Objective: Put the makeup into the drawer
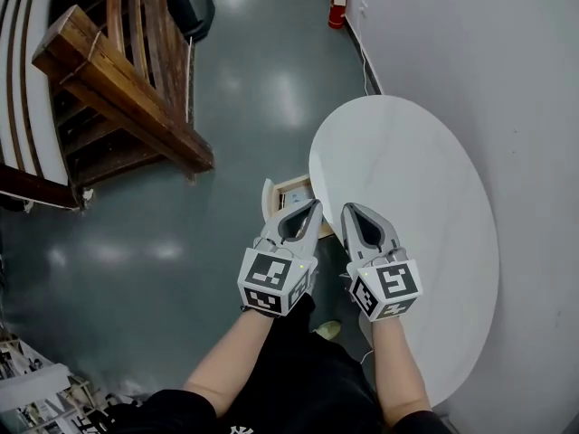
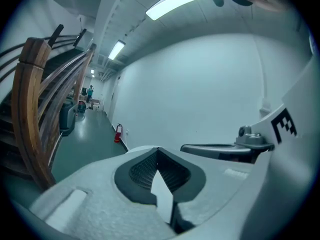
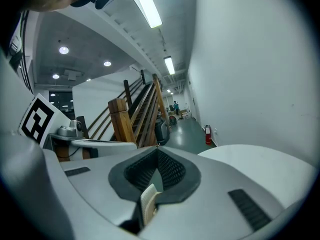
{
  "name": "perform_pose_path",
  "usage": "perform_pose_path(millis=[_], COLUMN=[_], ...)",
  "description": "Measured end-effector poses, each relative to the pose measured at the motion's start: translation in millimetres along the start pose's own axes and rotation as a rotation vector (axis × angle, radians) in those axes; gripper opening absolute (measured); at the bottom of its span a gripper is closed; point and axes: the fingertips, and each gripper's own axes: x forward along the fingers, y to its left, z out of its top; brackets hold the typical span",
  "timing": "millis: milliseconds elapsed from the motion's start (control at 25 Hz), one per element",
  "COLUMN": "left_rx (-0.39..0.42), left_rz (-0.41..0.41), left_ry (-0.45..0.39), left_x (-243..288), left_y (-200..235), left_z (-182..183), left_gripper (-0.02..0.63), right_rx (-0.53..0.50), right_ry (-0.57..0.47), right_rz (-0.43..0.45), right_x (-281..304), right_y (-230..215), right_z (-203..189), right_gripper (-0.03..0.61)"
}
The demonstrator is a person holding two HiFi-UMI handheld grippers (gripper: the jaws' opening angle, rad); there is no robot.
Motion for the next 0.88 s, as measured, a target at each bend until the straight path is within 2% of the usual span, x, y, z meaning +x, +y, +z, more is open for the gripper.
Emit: perform_pose_path(millis=[320,880], left_rx=[0.078,0.115], left_rz=[-0.068,-0.159], left_ry=[-0.087,-0.16], left_x=[-27.0,-67.0], left_y=[-41.4,-132.0], left_z=[58.7,101.2], left_gripper=[0.009,0.009], right_rx=[-0.065,-0.137], right_ry=[-0.099,-0.223], right_rz=[-0.028,-0.088], right_x=[-36.0,-131.9], right_y=[4.9,7.1], right_z=[62.4,133.1], right_gripper=[0.015,0.014])
